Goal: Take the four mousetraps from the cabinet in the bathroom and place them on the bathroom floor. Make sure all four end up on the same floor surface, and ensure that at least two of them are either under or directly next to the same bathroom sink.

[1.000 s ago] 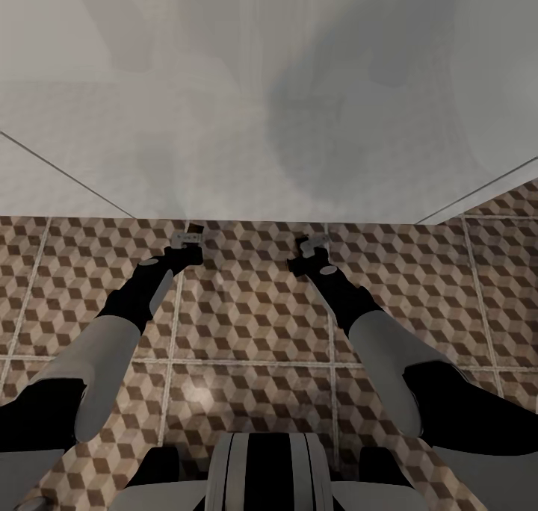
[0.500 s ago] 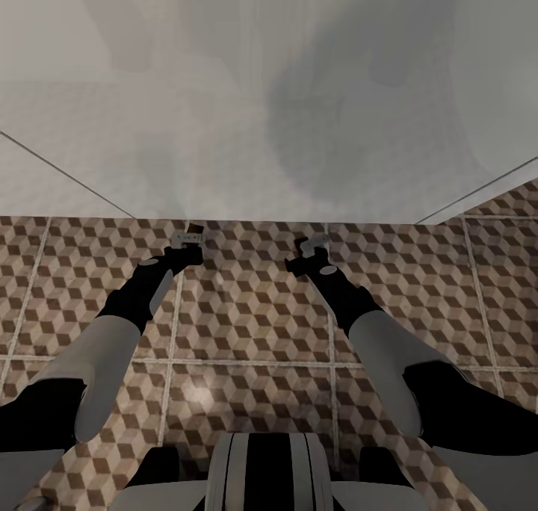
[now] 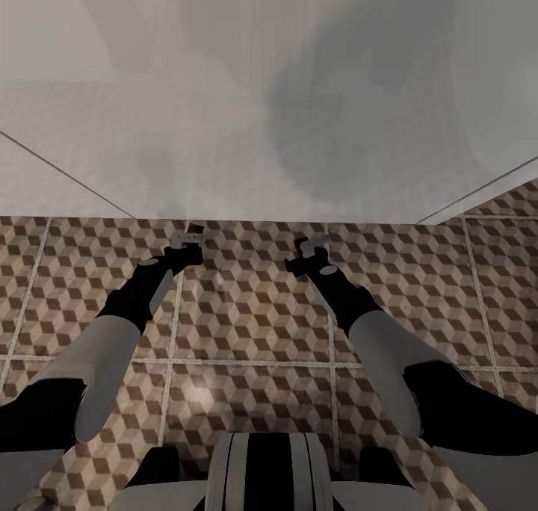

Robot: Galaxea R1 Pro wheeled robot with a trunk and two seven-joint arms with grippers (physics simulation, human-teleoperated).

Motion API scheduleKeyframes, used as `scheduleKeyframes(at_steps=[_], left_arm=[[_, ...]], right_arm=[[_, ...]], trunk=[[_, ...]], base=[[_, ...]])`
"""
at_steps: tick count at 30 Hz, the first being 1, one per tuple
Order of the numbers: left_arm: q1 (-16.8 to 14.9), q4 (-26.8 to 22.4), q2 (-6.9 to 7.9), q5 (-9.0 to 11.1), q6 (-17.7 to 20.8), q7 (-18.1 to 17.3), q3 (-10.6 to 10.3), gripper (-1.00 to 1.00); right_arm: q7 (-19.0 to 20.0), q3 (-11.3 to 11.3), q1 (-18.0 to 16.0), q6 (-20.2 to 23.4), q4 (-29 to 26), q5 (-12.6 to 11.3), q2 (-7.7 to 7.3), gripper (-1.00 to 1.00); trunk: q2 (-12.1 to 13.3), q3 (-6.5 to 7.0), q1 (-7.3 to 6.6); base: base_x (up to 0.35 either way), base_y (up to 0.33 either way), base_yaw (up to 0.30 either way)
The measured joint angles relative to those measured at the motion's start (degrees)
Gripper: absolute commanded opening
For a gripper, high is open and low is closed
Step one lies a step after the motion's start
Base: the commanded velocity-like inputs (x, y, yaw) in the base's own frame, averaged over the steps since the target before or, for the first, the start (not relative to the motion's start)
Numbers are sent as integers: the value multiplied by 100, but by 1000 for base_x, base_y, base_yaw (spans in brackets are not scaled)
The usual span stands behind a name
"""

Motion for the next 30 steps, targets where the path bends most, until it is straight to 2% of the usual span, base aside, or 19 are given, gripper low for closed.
scheduleKeyframes(at_steps=[13, 30], left_arm=[[0, 0, 9, -14, 1, -3, 8, -100], [0, 39, 24, -26, 1, 0, 15, -100]], right_arm=[[3, 9, 0, -15, -25, 0, 0, 100], [23, 28, 0, -247, -30, 0, 0, 100]], trunk=[[0, 0, 0], [0, 0, 0]], base=[[0, 0, 0], [0, 0, 0]])
